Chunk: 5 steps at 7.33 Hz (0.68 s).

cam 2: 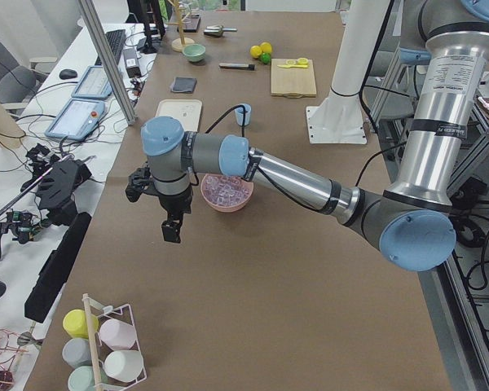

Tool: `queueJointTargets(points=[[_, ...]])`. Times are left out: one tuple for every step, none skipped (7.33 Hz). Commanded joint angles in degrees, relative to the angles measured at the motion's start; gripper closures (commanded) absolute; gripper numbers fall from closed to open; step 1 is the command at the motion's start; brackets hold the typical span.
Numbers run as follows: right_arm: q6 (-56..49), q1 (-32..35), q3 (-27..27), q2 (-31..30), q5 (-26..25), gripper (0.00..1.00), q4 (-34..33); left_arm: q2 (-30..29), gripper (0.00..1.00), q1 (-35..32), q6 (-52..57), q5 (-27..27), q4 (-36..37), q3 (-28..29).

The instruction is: Mash ice and strawberries in cup

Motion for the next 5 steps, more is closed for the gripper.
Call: queueJointTargets(points=[[-7.3, 2.8, 0.4, -5.9, -2.5, 0.00, 0.2, 6.6, 0.02, -2.9, 5.4, 0.7, -2.0, 1.3], [-9.5, 2.8, 0.3, -7.7, -5.5, 0.00, 0.2, 7.8, 0.02, -3.3, 3.9, 1.5, -5.5, 1.3], [-11.4, 2.8, 0.4, -10.2, -5.1, 0.00, 0.5, 8.3, 0.02, -3.4, 1.6, 1.7, -6.6, 1.2], [-11.6, 2.8, 0.1, -10.7, -5.2, 0.00, 0.5, 9.8, 0.02, -3.0, 1.4, 1.7, -7.6, 3.1], [-11.6, 2.8, 0.1, -11.6, -5.2, 0.00, 0.5, 10.7, 0.02, -2.9, 1.1, 1.6, -11.9, 3.9]])
